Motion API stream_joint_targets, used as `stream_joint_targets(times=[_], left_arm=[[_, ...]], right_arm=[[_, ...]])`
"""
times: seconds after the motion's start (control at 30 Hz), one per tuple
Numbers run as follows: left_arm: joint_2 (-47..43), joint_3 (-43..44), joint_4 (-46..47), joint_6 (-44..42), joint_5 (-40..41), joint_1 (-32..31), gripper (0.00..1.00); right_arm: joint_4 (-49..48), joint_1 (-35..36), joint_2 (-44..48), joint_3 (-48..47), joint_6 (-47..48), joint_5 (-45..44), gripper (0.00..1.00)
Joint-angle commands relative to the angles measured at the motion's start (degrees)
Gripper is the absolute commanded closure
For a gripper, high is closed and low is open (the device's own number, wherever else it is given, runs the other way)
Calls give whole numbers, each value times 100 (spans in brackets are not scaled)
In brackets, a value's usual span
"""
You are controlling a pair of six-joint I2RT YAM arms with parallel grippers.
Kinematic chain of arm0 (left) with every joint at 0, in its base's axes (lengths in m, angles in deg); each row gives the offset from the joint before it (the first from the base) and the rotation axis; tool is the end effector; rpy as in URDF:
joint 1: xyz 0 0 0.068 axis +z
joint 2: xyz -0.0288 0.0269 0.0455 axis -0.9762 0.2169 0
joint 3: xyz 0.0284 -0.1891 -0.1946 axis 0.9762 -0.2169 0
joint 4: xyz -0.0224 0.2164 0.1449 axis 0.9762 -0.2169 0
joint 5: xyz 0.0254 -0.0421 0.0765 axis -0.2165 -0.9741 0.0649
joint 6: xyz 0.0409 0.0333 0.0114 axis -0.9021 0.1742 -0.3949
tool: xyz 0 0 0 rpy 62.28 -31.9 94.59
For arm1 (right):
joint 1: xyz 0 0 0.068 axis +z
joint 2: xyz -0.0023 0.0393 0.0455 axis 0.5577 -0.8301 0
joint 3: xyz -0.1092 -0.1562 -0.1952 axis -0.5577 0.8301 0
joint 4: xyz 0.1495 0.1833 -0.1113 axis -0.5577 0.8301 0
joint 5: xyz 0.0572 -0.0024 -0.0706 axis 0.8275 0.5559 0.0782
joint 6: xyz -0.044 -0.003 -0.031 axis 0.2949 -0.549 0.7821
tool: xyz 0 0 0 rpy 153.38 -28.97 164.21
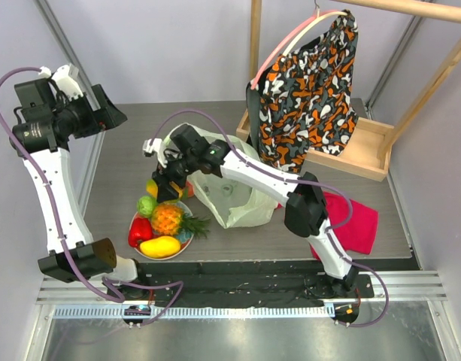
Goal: Take the fake fruits out of the plastic bag
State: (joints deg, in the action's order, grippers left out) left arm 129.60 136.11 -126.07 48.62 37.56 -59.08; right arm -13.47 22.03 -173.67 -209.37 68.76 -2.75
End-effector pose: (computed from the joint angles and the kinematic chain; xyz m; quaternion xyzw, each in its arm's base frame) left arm 0.2524 0.0657 0.4847 -0.0890 0.8554 -0.1848 0.4756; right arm 0.2668 0.4314 0.3078 -0.5809 0.6352 0.4174 0.2913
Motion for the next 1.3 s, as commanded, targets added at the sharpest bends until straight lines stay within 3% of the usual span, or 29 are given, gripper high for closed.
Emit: stream_joint_targets(times=[0.0, 0.63, 1.27], left_arm=[[-57, -35, 265, 180, -374, 24, 8], [-30, -554, 90, -119, -313, 24, 9], [-83, -835, 125, -163, -427, 24, 10]], right_arm=[[-230, -283, -390, -313, 73, -271, 52], [-467, -582, -1287, -279, -516, 1320, 50], [-635, -565, -1630, -60, -719, 1101, 45]])
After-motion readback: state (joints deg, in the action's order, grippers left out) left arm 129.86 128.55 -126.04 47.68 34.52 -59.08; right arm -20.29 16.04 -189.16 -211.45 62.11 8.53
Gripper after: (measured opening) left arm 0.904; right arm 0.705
